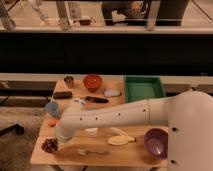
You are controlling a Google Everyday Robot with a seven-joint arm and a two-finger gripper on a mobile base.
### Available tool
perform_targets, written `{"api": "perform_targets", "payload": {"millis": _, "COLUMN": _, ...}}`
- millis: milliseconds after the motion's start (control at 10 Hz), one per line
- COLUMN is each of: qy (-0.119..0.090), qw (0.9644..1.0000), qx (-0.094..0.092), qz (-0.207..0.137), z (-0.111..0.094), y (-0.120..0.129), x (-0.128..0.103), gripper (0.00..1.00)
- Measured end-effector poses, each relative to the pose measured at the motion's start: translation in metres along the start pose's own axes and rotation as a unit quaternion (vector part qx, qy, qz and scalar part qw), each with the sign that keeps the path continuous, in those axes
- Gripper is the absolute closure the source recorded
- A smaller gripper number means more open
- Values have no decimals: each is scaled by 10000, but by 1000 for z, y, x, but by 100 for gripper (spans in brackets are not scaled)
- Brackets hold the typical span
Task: Place grapes in purple bowl
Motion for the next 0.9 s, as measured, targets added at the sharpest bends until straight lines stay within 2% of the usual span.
{"api": "perform_targets", "payload": {"millis": 500, "qy": -13, "qw": 9975, "qx": 589, "qz": -395, "z": -63, "y": -12, "x": -35, "gripper": 98}}
{"api": "perform_targets", "payload": {"millis": 900, "qy": 1, "qw": 9918, "qx": 1147, "qz": -557, "z": -117, "y": -23, "x": -45, "gripper": 98}}
